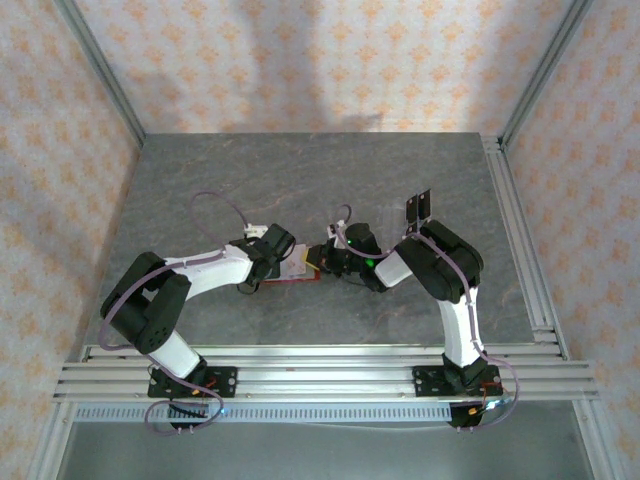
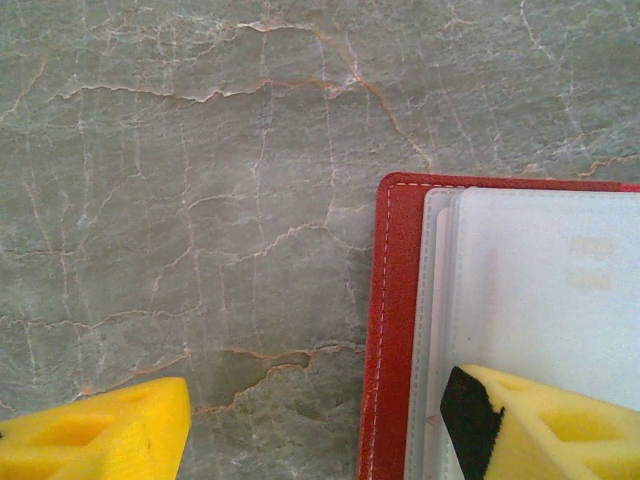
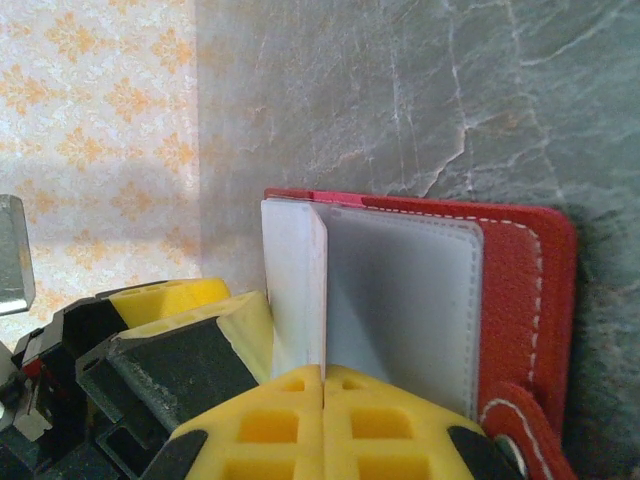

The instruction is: Put the credit cards into the card holder

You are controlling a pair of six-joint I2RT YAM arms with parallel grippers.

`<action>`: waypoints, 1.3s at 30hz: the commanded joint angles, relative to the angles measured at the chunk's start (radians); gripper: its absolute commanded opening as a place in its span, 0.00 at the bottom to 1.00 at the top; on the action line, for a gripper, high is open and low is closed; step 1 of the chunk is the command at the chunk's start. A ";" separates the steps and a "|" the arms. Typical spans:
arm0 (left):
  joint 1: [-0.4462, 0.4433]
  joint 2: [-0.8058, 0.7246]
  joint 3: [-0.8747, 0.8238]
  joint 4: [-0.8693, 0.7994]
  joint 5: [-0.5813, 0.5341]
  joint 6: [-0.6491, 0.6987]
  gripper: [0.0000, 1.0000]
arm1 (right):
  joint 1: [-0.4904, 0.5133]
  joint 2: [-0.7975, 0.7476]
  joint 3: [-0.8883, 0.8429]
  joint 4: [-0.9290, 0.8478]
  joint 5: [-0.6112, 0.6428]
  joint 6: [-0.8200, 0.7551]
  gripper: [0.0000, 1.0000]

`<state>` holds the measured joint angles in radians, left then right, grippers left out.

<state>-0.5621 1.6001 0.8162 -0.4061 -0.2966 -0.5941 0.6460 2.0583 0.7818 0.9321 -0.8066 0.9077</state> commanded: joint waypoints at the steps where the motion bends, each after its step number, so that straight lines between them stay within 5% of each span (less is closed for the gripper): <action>1: 0.000 0.029 -0.027 -0.024 0.014 0.005 0.71 | 0.009 0.009 -0.014 -0.024 0.024 -0.056 0.00; 39: 0.001 0.017 -0.026 -0.027 0.020 0.002 0.71 | 0.057 0.028 0.102 -0.284 0.000 -0.183 0.00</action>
<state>-0.5621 1.6001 0.8162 -0.4053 -0.2970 -0.5941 0.6777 2.0544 0.8688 0.7551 -0.7975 0.7685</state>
